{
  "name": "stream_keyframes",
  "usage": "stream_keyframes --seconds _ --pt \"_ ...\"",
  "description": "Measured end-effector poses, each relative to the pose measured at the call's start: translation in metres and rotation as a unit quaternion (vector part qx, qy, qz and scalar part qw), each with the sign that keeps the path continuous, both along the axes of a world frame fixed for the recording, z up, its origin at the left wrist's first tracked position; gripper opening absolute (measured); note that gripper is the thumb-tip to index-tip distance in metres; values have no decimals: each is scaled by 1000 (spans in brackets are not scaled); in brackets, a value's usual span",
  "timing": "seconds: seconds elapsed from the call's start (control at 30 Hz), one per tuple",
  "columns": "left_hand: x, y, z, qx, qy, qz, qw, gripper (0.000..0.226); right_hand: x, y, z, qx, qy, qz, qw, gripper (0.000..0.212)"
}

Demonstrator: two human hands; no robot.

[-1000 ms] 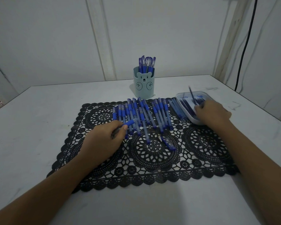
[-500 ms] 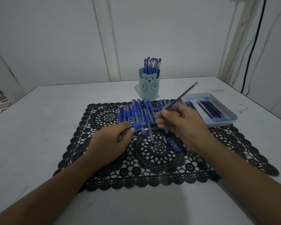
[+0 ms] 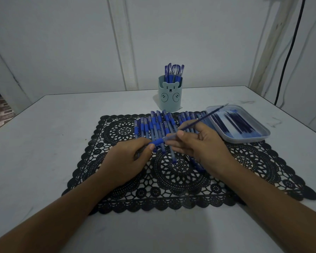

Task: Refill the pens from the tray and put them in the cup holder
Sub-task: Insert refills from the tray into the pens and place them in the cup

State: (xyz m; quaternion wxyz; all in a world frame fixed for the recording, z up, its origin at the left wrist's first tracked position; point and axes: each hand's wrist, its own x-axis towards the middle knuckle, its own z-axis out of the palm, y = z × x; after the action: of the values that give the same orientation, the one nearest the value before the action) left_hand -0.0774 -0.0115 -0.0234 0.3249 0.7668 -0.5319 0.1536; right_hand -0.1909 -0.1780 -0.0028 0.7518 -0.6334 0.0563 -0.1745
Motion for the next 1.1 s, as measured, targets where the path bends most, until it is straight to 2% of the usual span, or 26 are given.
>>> stream_keyframes --seconds 0.47,0.67,0.83,1.0,1.1 --pt "-4 0 2 4 -31 -10 999 35 0 -1 -1 36 -15 19 999 20" --pt "-1 1 0 13 12 -20 1000 41 0 -2 1 46 -10 18 999 16" --pt "-2 0 1 20 8 -21 1000 41 -3 3 0 -117 -6 -7 993 14" --pt "-2 -1 1 11 28 -20 999 38 -4 -3 4 -292 23 -52 955 19" --pt "-2 -2 4 -16 69 -9 997 22 -6 -15 11 -357 36 -83 930 25"
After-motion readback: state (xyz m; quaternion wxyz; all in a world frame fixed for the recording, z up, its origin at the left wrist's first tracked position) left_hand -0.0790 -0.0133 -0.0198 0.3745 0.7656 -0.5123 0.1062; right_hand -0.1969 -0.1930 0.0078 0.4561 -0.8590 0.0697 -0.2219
